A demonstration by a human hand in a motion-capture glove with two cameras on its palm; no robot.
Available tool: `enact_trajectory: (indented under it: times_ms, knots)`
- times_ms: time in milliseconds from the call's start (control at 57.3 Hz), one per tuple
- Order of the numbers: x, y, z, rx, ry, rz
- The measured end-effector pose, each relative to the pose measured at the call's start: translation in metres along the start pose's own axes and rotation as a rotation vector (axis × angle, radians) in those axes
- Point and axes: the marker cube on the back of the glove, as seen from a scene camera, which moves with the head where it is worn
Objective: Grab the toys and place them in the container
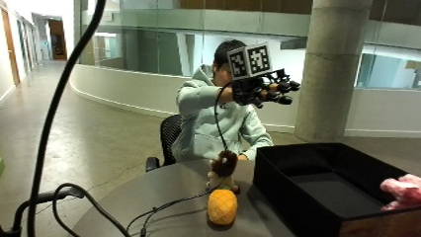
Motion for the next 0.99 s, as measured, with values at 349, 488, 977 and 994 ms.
enact_trajectory:
  times_ms: [349, 488, 977, 994]
  knots:
    - [0.153, 0.023, 0.047, -0.185, 0.167, 0.097]
    - [0.173, 0.023, 0.112, -0.164, 0.201, 0.101]
    - [0.203, 0.037, 0.197, -0.693, 0.073, 0.437]
    - [0.203, 0.037, 0.197, -0.685, 0.083, 0.429]
